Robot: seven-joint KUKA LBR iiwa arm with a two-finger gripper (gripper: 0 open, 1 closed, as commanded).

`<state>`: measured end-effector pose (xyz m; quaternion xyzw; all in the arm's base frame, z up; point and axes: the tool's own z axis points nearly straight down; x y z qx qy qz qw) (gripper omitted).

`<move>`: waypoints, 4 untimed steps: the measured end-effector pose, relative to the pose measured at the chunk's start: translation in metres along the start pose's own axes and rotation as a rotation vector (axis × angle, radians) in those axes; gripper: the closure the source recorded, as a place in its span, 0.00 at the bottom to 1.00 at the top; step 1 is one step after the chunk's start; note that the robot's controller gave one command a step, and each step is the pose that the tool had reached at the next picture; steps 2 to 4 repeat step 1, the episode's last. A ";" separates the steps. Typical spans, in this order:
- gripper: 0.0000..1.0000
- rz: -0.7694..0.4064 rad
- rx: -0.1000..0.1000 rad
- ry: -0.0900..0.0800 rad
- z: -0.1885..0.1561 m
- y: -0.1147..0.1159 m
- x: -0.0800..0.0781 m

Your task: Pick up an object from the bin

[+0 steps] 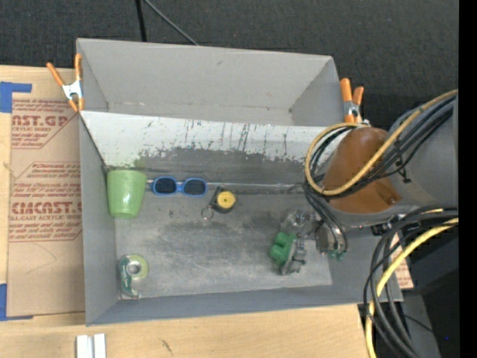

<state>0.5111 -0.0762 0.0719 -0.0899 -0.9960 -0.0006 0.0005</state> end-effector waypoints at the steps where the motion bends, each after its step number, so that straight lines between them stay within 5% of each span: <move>1: 1.00 -0.049 0.002 -0.008 -0.131 -0.007 0.026; 4: 1.00 -0.049 0.002 -0.008 -0.131 -0.007 0.026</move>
Offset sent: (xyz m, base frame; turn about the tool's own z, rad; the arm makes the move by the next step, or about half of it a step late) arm -0.0278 -0.0021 0.1266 -0.0488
